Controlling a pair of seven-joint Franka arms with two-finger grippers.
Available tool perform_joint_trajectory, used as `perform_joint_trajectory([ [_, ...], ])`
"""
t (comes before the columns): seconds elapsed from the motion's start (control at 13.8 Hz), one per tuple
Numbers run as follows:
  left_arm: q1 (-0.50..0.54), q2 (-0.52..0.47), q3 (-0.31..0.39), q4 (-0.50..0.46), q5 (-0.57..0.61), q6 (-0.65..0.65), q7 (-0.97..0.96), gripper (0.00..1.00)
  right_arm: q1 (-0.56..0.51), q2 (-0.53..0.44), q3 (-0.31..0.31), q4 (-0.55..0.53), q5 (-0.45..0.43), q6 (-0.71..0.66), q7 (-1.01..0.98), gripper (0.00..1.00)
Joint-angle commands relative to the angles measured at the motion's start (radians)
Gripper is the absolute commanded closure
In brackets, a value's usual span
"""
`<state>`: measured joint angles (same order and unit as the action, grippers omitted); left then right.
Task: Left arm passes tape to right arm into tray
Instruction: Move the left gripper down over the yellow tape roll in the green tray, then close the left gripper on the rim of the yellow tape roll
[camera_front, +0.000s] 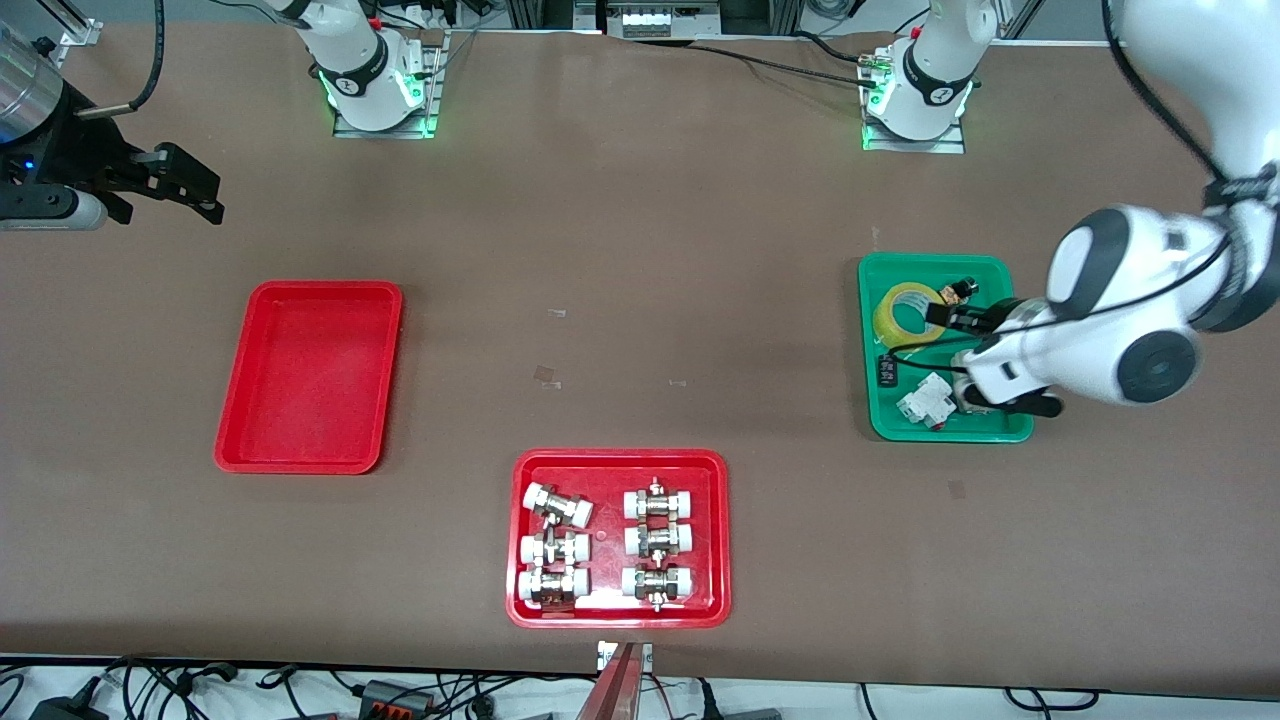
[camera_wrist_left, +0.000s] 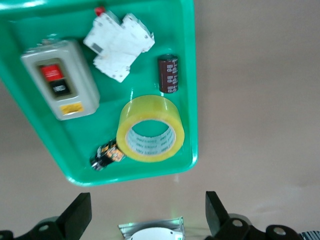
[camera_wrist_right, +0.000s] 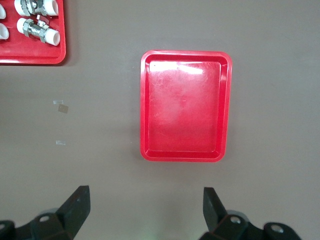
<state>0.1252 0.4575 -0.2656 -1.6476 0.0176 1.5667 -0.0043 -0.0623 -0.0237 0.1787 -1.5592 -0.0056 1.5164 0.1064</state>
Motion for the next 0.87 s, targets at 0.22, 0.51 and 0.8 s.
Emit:
perform_joint_trajectory([
  [0.22,0.007,-0.135,0.000,-0.397,-0.001,0.355,0.027,0.00,0.002,0.002,0.004,0.016,0.003,-0.018,0.013,0.00],
  [0.51,0.047,-0.140,0.005,-0.498,0.001,0.446,0.029,0.00,0.002,0.001,0.004,0.016,0.003,-0.018,0.013,0.00],
  [0.8,0.064,-0.158,0.005,-0.583,0.045,0.579,0.026,0.00,0.002,0.001,0.004,0.015,0.003,-0.018,0.013,0.00],
])
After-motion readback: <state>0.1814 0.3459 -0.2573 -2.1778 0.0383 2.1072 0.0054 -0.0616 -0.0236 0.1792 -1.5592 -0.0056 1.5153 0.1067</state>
